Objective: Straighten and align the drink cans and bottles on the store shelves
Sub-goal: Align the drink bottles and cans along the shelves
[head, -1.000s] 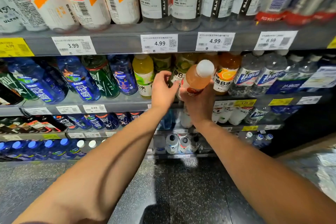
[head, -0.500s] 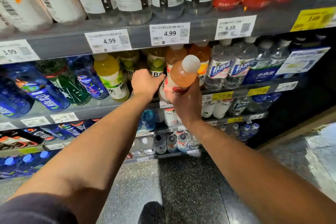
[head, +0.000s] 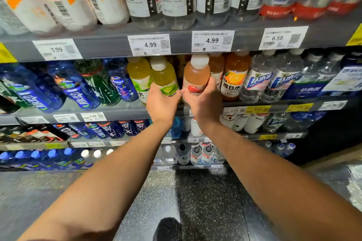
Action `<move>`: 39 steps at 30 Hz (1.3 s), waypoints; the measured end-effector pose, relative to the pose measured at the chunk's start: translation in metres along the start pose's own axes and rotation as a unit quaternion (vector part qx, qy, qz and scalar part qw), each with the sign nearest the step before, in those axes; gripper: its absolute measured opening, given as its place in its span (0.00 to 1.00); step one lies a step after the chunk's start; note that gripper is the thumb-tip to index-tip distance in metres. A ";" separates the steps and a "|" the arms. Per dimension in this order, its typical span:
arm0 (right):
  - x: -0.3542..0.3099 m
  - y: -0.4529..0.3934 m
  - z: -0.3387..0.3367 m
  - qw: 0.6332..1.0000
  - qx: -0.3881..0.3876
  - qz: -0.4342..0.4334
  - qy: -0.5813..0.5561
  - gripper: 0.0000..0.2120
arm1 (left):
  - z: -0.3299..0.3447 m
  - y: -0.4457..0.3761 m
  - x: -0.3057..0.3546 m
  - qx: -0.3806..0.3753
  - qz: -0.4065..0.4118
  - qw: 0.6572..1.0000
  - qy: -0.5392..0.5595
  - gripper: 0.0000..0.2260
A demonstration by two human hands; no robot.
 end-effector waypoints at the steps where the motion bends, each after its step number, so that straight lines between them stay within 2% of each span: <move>1: -0.003 -0.003 0.005 1.000 0.006 -0.011 0.003 0.33 | -0.004 0.000 -0.001 0.006 0.003 1.000 -0.007 0.25; 4: -0.006 -0.010 0.018 1.000 0.008 -0.015 0.007 0.30 | -0.012 -0.001 -0.003 0.014 0.006 1.000 -0.011 0.28; 7: -0.003 -0.012 0.028 1.000 -0.006 -0.019 -0.002 0.27 | -0.013 -0.004 0.000 0.012 0.017 0.999 -0.026 0.27; 12: 0.000 -0.012 0.033 1.000 -0.002 -0.027 0.012 0.26 | -0.003 -0.019 0.008 -0.026 0.026 0.998 -0.050 0.26; 15: 0.003 -0.014 0.032 0.998 -0.009 -0.029 0.061 0.25 | 0.001 -0.025 0.012 -0.040 0.035 0.996 -0.075 0.27; 19: 0.005 -0.008 0.027 0.991 -0.004 -0.038 0.131 0.27 | 0.002 -0.025 0.002 -0.059 0.045 0.996 -0.054 0.28; 22: 0.006 0.001 0.026 0.988 -0.018 -0.038 0.151 0.27 | -0.002 -0.020 -0.010 -0.036 0.041 0.996 -0.077 0.25; 29: -0.003 0.013 0.013 0.992 -0.010 -0.043 0.122 0.15 | -0.030 0.000 -0.034 -0.015 -0.001 0.996 -0.090 0.13; 39: -0.060 0.045 0.058 0.983 -0.147 -0.107 0.020 0.11 | -0.094 -0.005 -0.051 -0.008 -0.010 0.997 -0.081 0.12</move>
Point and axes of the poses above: each hand's wrist, its own y-axis away from the middle knuckle, its own z-axis out of the palm, x = y × z, the point moved 8 cm from there along -y, towards the middle knuckle, and after that the axes turned 10 degrees about -z, right-handed, at the moved point
